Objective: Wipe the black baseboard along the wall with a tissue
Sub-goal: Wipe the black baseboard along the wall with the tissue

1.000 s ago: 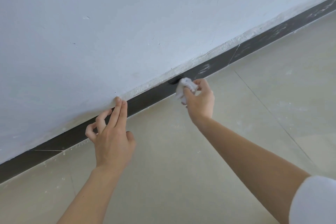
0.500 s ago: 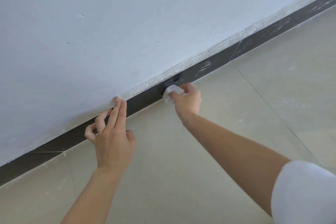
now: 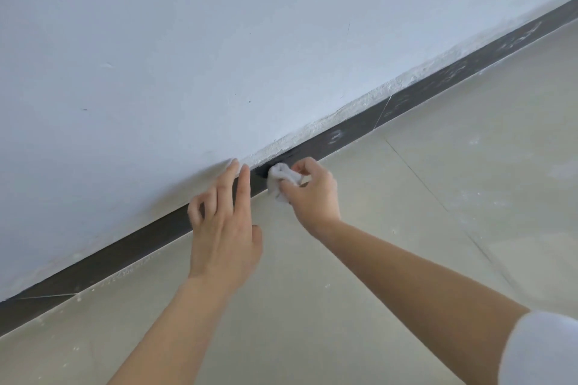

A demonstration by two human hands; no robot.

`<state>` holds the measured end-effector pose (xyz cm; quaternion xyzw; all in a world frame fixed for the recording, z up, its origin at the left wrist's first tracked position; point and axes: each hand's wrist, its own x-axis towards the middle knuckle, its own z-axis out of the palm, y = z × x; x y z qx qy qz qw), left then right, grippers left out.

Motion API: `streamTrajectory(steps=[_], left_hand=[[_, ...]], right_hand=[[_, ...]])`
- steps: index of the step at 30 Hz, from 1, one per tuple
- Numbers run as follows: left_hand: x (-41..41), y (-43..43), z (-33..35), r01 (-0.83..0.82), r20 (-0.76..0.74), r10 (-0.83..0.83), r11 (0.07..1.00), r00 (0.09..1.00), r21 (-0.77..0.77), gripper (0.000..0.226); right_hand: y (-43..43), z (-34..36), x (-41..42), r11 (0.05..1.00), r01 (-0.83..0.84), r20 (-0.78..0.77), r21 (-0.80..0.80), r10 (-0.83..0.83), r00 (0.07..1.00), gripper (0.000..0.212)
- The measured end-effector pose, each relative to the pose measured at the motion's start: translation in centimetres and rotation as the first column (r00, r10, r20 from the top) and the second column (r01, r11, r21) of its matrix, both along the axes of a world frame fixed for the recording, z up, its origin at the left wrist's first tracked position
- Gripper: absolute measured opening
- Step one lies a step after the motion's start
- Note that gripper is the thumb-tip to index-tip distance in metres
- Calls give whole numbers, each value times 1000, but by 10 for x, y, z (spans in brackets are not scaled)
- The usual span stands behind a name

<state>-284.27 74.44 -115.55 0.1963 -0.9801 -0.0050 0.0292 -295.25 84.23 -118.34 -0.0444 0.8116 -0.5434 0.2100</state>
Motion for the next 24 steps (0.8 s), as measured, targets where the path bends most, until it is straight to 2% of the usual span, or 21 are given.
streamTrajectory(steps=[2,4,7,10,13,17,19,21,24], left_hand=[[-9,0,1,89,27,-88,996,996,-11,82],[-12,-1,2,171,73,-167,984,983,-45,82],[-15,-4,3,230,88,-224,971,970,-60,76],[-19,-2,3,208,48,-206,977,977,-43,61],[-23,2,2,183,8,-183,983,983,-29,59],[-25,3,4,156,-11,-156,988,988,-12,63],[-26,6,7,142,-29,-142,990,989,7,63],[-29,8,10,126,-45,-126,992,991,15,63],[-30,9,11,121,-34,-120,992,992,22,65]], right_hand=[[-12,-2,8,998,28,32,-64,-26,999,15],[-13,-1,-1,983,153,54,-102,-148,987,14],[4,-1,-33,963,263,23,-65,-262,965,9],[26,-4,-66,927,374,9,-33,-373,928,4],[44,-3,-92,911,413,-6,14,-413,911,6],[57,-6,-93,840,543,20,-11,-543,840,14],[54,-13,-72,880,475,36,8,-475,879,20],[44,-21,-44,949,314,91,-9,-312,946,23],[23,-32,-19,980,191,194,-50,-178,965,18]])
